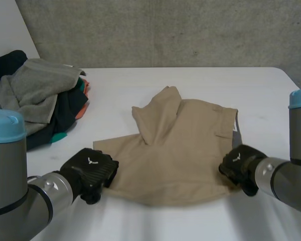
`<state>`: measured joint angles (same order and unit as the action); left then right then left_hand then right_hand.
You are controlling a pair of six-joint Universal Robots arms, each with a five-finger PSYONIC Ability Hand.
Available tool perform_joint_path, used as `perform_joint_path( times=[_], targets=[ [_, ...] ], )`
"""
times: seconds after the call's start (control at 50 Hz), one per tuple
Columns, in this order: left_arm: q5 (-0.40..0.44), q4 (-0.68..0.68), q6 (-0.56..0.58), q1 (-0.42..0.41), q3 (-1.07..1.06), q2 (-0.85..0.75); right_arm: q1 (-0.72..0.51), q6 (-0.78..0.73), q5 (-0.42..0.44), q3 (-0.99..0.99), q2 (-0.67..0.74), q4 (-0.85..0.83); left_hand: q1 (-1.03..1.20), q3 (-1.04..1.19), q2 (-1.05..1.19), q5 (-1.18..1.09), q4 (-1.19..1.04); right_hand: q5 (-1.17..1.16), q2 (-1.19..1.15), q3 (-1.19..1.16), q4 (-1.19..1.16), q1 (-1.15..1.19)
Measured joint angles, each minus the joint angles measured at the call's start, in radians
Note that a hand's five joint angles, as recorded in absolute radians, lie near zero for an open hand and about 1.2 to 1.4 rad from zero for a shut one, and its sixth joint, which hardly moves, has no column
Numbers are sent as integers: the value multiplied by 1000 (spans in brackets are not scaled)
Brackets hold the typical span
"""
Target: Fold the laundry.
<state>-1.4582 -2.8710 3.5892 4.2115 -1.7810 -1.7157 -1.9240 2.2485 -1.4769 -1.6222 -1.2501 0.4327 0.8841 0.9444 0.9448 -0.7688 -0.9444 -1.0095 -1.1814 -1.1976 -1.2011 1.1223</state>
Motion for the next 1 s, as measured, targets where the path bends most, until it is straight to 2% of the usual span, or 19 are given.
perform_joint_path(
  times=[0.02, 0.04, 0.06, 0.08, 0.14, 0.2, 0.24, 0.28, 0.36, 0.44, 0.52, 0.64, 0.78, 0.86, 1.0],
  targets=[
    [0, -8, 16, -3, 3, -2, 1, -8, 0, -13, -8, 0, -170, -165, -169, 147, 148, 0, 0, 0, 0, 0],
    [1, -20, 26, -5, 7, -4, 2, -11, 0, -22, -13, -5, -471, -415, -440, 422, 424, 0, 0, 0, 0, 0],
    [1, -20, 26, -5, 7, -4, 2, -11, 0, -22, -13, -5, -471, -415, -440, 422, 424, 0, 0, 0, 0, 0],
    [3, -69, 42, -6, 21, -10, 3, -14, 1, -35, -20, -30, -619, -621, -626, 627, 626, 0, 0, 0, 0, 0],
    [10, -170, 53, -4, 50, -25, 3, -11, 2, -45, -23, -76, -631, -681, -679, 695, 689, 0, 0, 0, 0, 0],
    [37, -297, 55, 1, 89, -60, 3, -2, 2, -52, -23, -128, -631, -681, -683, 697, 691, 0, 0, 0, 0, 0],
    [79, -385, 54, 9, 124, -102, 3, 5, 2, -54, -22, -156, -631, -681, -683, 697, 691, 0, 0, 0, 0, 0],
    [156, -483, 52, 27, 180, -171, 1, 17, 2, -56, -20, -189, -625, -678, -681, 691, 686, 0, 0, 0, 0, 0],
    [297, -568, 48, 69, 302, -316, -2, 42, 3, -62, -17, -221, -534, -609, -606, 600, 604, 0, 0, 0, 0, 0],
    [391, -572, 48, 104, 478, -491, -6, 69, 4, -72, -13, -244, -432, -499, -501, 493, 497, 0, 0, 0, 0, 0],
    [424, -533, 51, 124, 671, -663, -10, 85, 5, -83, -10, -264, -432, -494, -495, 483, 488, 0, 0, 0, 0, 0],
    [430, -471, 52, 152, 921, -876, -12, 91, 4, -98, -8, -288, -432, -494, -488, 479, 486, 0, 0, 0, 0, 0],
    [455, -458, 50, 158, 1058, -988, -10, 90, 3, -112, -7, -305, -335, -406, -402, 398, 401, 0, 0, 0, 0, 0],
    [473, -460, 47, 154, 1110, -1034, -7, 89, 2, -123, -6, -316, -135, -218, -214, 219, 216, 0, 0, 0, 0, 0],
    [487, -463, 36, 139, 1154, -1072, -4, 90, -1, -134, -6, -327, -59, -122, -122, 132, 127, 0, 0, 0, 0, 0]
  ],
)
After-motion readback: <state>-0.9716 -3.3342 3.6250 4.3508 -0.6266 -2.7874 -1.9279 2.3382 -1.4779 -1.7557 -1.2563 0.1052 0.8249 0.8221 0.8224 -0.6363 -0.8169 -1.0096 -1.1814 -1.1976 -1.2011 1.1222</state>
